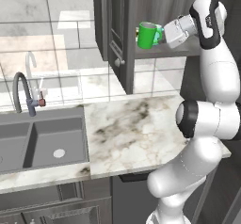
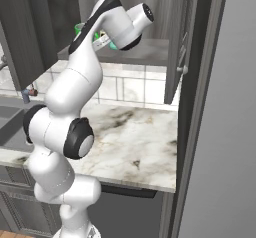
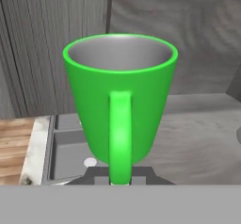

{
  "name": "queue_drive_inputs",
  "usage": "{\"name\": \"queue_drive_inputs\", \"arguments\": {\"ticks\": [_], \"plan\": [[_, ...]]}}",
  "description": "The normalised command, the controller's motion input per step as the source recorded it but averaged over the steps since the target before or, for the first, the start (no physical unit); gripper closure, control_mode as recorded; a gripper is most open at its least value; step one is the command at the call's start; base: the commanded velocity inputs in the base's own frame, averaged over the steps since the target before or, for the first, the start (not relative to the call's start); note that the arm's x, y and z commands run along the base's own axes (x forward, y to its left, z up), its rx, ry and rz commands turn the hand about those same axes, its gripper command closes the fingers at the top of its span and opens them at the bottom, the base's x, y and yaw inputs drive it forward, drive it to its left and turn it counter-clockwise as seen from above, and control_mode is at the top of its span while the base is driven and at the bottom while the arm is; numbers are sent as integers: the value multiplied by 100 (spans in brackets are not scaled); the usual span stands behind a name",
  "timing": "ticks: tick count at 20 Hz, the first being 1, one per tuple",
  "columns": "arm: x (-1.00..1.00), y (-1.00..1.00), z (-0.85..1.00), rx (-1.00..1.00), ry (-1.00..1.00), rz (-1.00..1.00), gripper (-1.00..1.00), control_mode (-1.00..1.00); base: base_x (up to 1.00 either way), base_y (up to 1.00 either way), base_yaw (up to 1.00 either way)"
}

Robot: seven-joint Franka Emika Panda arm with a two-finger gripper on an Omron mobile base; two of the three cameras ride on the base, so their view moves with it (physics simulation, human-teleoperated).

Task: Pick the mug on the counter and place it in the cabinet with the handle facing the right, like the mugs already inside.

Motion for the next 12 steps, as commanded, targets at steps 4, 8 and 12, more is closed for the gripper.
{"name": "queue_drive_inputs", "arguments": {"ticks": [4,8,12], "plan": [[12,0,0,0,0,0,100,-100,0,0,0],[12,0,-3,0,0,0,100,-100,0,0,0],[11,0,-6,0,0,1,100,-100,0,0,0]]}}
